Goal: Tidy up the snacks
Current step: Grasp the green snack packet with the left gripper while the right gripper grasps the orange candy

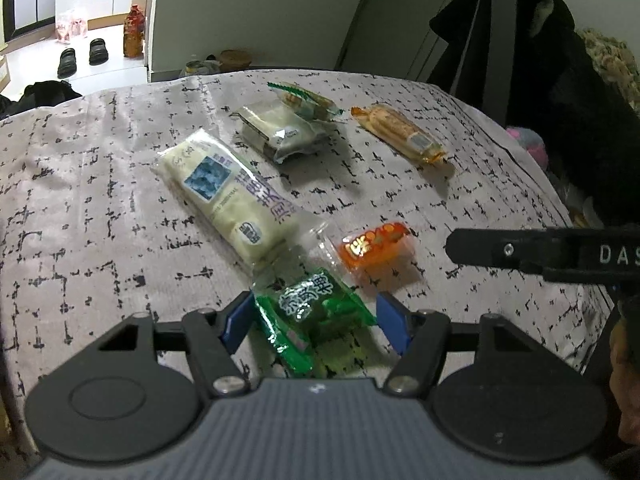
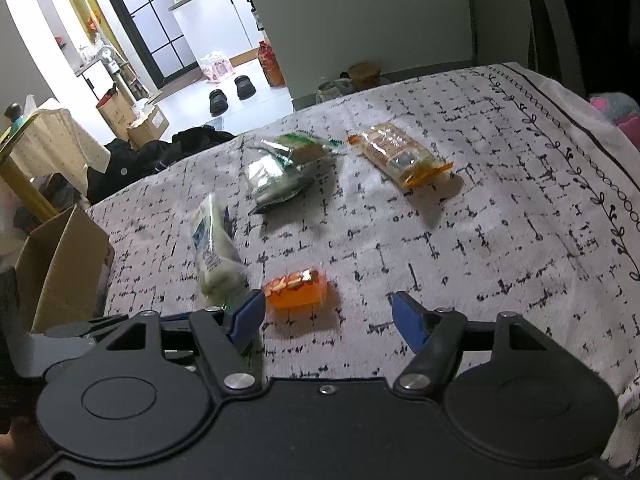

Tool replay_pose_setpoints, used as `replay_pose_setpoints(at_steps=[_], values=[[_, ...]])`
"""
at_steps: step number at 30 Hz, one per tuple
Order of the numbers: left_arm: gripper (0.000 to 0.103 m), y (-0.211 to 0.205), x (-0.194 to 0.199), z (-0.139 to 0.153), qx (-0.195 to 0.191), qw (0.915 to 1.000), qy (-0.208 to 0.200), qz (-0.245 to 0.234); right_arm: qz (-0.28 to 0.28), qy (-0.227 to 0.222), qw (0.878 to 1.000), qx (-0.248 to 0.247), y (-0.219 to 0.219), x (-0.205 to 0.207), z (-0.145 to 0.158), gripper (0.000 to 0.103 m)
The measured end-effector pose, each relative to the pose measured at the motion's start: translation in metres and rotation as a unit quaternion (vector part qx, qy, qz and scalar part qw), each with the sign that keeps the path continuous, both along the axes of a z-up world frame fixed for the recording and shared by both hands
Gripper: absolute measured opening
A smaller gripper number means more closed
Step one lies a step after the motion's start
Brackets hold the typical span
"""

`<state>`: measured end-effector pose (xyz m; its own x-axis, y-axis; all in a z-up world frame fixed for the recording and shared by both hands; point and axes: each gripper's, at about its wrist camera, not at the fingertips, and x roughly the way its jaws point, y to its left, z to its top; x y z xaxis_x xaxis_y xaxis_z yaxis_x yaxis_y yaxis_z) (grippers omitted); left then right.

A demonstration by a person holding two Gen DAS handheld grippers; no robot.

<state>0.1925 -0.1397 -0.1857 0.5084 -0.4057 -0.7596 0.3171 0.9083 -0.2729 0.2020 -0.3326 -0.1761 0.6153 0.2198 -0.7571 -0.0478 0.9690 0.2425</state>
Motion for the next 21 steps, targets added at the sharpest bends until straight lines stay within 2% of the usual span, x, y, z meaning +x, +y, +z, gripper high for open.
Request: replay_pose_setpoints(at_steps=[7, 10, 13, 17, 21], values=[[0.054, 0.003, 0.002, -0.002, 0.007, 0.9999, -0.001, 0.013, 0.007, 0.004, 1.000, -0.002, 0.007, -0.002, -0.002, 0.070], [0.047, 0.000, 0.002, -0.007, 0.047, 0.9989, -0.005, 0.009, 0.011, 0.005, 1.000, -0.003, 0.012, 0.000, -0.004, 0.070], [0.043, -0.003, 0.002, -0.011, 0.064, 0.9979, -0.011, 0.003, 0.013, 0.007, 1.000, -0.004, 0.016, 0.001, -0.005, 0.070], [0.038, 0.003, 0.004, -0.009, 0.052, 0.9983, -0.015, 0.020, 0.018, 0.004, 1.000, -0.007, 0.021, 0.006, -0.009, 0.070], [0.037, 0.012, 0.000, -0.004, 0.048, 0.9978, -0.024, 0.039, 0.015, 0.005, 1.000, -0.005, 0.026, 0.013, -0.015, 0.070]])
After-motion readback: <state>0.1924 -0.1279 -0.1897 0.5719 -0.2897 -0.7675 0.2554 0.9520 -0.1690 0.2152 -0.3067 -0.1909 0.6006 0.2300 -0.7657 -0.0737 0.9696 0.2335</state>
